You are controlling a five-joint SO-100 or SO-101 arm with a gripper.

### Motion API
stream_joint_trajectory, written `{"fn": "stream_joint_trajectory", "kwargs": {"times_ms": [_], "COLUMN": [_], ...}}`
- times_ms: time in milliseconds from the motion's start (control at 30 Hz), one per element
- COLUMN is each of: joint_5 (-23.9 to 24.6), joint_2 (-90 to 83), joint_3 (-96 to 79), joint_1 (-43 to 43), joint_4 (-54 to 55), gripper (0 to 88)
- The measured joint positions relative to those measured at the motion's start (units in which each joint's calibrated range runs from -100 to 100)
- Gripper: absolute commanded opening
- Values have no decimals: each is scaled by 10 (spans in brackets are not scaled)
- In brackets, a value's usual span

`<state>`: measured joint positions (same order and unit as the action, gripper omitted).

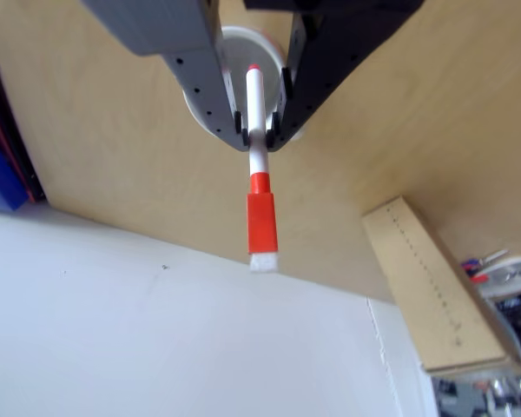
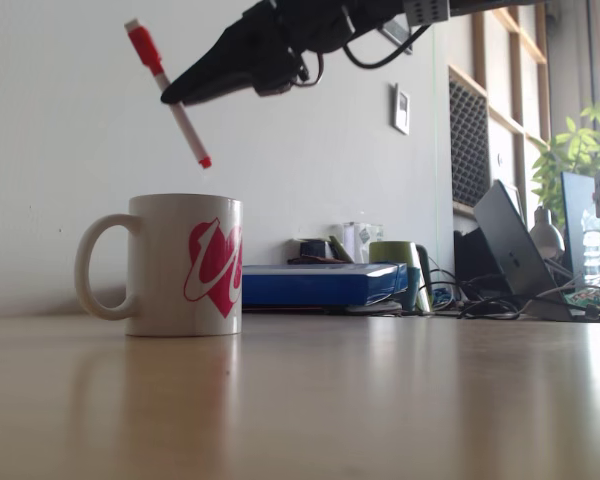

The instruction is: Grab the pen and place it in the cup.

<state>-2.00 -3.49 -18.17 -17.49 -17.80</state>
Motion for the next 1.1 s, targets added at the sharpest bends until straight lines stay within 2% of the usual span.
{"fn": "stream_joint_trajectory", "kwargs": {"times_ms": [233, 700, 867, 1000, 1100], "joint_5": [31, 31, 31, 31, 31], "joint_2": [1, 1, 2, 3, 3], "joint_3": [-84, -251, -261, -262, -262], "joint_1": [15, 34, 34, 34, 34], "joint_4": [112, 305, 324, 324, 325], "gripper": [10, 10, 22, 86, 94]}}
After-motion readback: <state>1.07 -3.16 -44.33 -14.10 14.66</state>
